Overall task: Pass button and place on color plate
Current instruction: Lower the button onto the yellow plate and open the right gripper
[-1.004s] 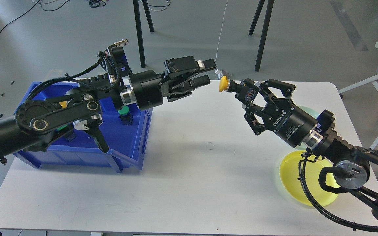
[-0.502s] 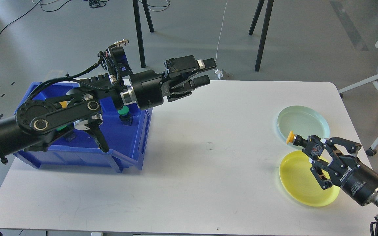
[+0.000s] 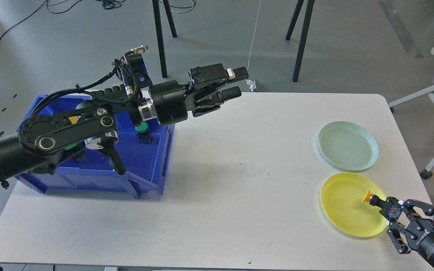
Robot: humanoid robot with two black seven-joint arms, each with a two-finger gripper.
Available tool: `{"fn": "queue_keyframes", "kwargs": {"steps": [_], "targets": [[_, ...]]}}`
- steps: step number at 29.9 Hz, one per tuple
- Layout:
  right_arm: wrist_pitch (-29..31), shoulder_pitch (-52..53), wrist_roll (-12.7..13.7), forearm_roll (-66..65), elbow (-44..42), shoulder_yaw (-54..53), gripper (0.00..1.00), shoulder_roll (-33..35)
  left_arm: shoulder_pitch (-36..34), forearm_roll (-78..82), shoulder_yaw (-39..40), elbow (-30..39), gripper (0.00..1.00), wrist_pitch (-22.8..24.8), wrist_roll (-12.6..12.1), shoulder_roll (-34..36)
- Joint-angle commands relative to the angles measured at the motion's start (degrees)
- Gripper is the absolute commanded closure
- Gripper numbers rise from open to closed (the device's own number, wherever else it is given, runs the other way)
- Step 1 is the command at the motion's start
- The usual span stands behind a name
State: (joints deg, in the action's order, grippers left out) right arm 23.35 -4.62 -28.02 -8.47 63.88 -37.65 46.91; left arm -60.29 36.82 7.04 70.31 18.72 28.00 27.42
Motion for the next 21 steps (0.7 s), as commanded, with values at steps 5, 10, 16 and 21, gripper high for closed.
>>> {"fn": "queue_keyframes", "kwargs": {"steps": [5,10,16,21], "targets": [[-0.3,3.7,0.0,-0.1,-0.2,0.6,0.85,-3.8,0.0,0.0,0.0,0.0,0.27,-0.1,0.0,0.1],[-0.3,3.5,0.0,-0.1,-0.1,0.7,0.53,-4.4,0.1,0.0,0.3,0.0,0.27,-0.1,0.0,0.1],[-0.1,2.9,0.0,0.0,-0.1,0.7,0.41,-4.9,0.8,0.0,1.0,0.0,0.27,0.0,0.0,0.1],[0.3,2.2,0.0,0.1,0.2,0.7,0.33,-4.9,0.8,0.0,1.0,0.0,0.26,0.0,0.0,0.1]]}}
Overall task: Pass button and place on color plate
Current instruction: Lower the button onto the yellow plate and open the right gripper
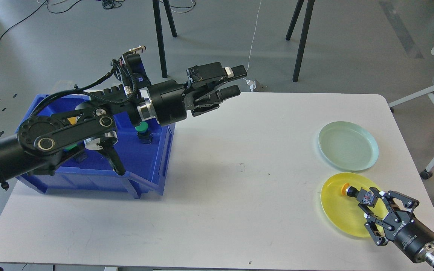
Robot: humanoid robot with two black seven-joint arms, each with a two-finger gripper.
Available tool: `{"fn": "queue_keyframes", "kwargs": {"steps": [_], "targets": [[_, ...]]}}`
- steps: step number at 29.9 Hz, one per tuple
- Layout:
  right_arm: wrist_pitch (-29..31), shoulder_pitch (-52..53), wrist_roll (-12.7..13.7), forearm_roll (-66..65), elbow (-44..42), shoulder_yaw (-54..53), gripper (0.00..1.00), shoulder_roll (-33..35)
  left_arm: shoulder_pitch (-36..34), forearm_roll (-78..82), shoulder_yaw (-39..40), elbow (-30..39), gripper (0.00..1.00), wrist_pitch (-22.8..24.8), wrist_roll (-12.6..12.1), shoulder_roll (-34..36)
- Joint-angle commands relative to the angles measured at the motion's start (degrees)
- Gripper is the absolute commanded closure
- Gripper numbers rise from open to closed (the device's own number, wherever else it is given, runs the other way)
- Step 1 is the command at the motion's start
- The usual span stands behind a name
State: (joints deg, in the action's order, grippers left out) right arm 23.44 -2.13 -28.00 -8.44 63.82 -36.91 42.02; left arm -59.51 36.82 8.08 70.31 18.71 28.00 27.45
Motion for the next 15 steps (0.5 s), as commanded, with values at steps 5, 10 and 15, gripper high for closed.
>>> {"fn": "queue_keyframes", "kwargs": {"steps": [5,10,15], "targets": [[2.0,-0.5,0.0,0.4,3.1,-0.5,0.02,0.1,0.1,0.0,0.1,0.0,0.25,-0.3,0.0,0.1],[4.2,0.7,0.0,0.4,6.9,-5.7,0.02,1.3,1.9,0.1,4.6,0.6,0.21,-0.4,0.0,2.8],[4.3,7.4,2.1,0.4,8.3,-15.4,0.02,1.8,1.7,0.7,5.7,1.4,0.2,0.0,0.0,13.2]]}}
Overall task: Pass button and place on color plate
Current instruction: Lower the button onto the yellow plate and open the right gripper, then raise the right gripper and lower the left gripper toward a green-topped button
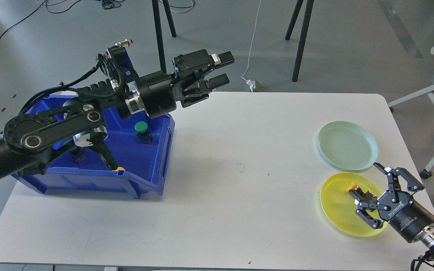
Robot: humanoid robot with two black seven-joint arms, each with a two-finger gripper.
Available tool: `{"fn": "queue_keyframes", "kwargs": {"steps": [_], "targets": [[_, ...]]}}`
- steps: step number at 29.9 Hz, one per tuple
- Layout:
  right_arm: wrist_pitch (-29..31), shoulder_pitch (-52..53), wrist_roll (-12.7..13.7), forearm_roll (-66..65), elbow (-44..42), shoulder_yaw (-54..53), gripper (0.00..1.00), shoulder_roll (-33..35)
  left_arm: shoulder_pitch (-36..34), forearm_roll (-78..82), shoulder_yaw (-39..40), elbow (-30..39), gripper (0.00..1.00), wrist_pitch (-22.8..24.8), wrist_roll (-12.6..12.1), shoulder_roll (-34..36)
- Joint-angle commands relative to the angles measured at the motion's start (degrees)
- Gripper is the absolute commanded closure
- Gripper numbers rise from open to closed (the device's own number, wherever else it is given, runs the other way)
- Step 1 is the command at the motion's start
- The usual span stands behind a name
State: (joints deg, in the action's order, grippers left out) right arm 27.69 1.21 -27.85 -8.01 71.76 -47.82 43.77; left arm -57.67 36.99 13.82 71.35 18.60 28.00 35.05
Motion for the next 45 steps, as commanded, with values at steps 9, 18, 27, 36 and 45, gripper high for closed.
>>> {"fn": "queue_keyframes", "kwargs": {"steps": [9,18,27,36,45], "targets": [[-0.5,15.6,6.2,-0.1,-0.3,-7.3,0.02,-0.9,0.1,34.8,-2.5,0.8,0.19,4.1,0.0,26.0],[-0.6,15.7,6.2,-0.1,-0.3,-7.2,0.02,-3.6,-0.2,59.2,-8.5,-13.3,0.18,9.4,0.0,22.0],[-0.3,14.7,6.2,-0.1,-0.4,-7.4,0.02,-2.6,0.3,60.9,-9.2,-31.2,0.17,9.4,0.0,8.3],[-0.3,13.6,6.1,-0.1,-0.4,-7.3,0.02,-2.2,0.3,60.3,-12.9,-36.1,0.17,9.4,0.0,5.4],[-0.3,12.9,6.1,0.0,-0.4,-7.2,0.02,-2.5,2.2,60.4,-12.9,-43.8,0.17,7.9,0.0,1.2]]}}
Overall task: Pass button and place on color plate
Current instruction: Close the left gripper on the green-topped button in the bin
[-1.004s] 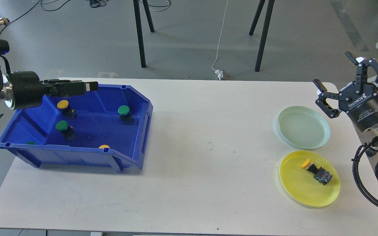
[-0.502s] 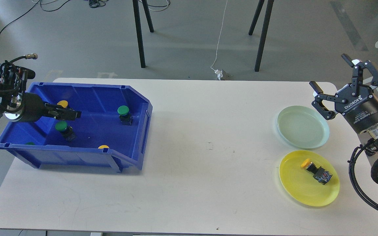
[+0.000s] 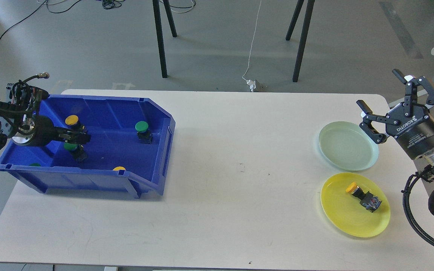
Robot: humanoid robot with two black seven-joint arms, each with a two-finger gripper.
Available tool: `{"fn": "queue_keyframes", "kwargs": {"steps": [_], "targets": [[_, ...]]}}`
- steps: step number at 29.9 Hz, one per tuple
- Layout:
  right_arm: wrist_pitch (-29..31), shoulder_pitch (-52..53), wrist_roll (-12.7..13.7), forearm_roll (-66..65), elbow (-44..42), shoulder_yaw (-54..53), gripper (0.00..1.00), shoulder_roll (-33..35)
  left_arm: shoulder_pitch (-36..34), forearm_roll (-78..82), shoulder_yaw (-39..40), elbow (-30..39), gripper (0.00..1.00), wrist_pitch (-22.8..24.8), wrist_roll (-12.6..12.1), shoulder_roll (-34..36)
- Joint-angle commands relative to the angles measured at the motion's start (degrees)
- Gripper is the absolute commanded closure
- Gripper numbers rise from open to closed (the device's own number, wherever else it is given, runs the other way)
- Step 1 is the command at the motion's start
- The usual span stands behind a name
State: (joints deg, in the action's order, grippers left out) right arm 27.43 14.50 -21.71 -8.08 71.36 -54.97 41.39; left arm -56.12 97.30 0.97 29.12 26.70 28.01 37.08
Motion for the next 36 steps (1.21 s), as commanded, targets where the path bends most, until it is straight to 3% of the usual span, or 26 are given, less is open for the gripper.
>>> {"fn": "queue_keyframes", "kwargs": {"steps": [1,11,17,25,31,36], "targets": [[0.0,-0.4,0.0,0.0,0.0,0.0,0.02,-0.1,0.8,0.0,-0.1,-1.8,0.17,-0.2,0.0,-0.8],[0.1,-1.1,-0.1,0.1,0.1,0.0,0.02,-0.2,1.5,-0.1,0.0,-2.8,0.18,-0.9,0.0,-1.5],[0.1,-1.1,-0.1,0.1,0.1,-0.1,0.02,-0.2,2.6,0.1,-0.1,-6.6,0.26,-1.1,0.0,-3.4],[0.1,-1.4,-0.2,0.1,0.1,-0.1,0.02,-0.2,3.1,0.0,-0.1,-6.8,0.32,-2.1,0.0,-3.7],[0.0,-1.6,-0.2,0.1,0.1,-0.1,0.02,-0.2,3.2,0.4,-0.2,-6.8,0.55,-2.2,0.0,-3.7],[0.0,-2.0,-0.4,0.1,0.1,-0.2,0.02,-0.2,3.2,0.3,-2.4,-6.8,0.91,-2.2,0.0,-3.7]]}}
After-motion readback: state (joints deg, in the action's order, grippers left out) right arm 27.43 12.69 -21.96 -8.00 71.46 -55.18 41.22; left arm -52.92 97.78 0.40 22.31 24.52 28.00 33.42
